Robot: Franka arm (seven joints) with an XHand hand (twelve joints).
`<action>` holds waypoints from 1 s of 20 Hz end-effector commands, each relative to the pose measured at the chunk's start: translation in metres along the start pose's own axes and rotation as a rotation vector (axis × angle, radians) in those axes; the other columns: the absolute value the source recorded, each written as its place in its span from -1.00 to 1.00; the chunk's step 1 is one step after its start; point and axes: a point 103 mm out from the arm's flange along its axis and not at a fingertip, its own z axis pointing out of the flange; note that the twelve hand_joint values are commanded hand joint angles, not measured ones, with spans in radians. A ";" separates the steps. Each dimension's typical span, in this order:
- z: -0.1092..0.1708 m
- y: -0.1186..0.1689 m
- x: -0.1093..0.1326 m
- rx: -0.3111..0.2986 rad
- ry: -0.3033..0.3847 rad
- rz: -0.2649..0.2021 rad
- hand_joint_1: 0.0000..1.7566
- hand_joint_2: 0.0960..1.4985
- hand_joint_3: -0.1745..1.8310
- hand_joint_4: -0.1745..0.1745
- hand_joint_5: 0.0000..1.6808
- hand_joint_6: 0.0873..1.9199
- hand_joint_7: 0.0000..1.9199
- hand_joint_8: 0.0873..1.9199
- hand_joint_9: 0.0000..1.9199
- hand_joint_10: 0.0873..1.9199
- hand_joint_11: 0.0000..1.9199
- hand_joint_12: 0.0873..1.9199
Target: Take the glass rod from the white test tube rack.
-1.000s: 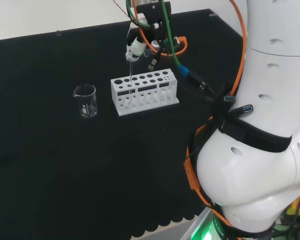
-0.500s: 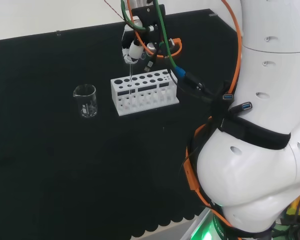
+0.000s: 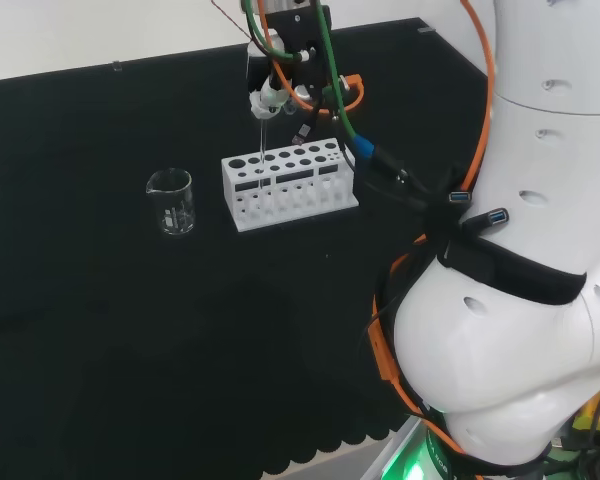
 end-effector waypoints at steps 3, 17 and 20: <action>-0.014 -0.018 0.001 -0.240 -0.022 -0.013 0.44 0.17 -0.40 -1.00 0.12 0.13 0.04 0.13 0.51 -0.26 0.60 -0.33; -0.067 -0.065 0.014 -0.376 -0.062 -0.064 0.49 -0.25 -0.01 -1.00 0.35 -0.07 0.24 -0.07 0.76 -0.42 0.64 -0.31; -0.075 -0.074 0.015 -0.382 -0.063 -0.057 0.49 -0.26 0.00 -1.00 0.37 -0.08 0.26 -0.08 0.77 -0.43 0.65 -0.31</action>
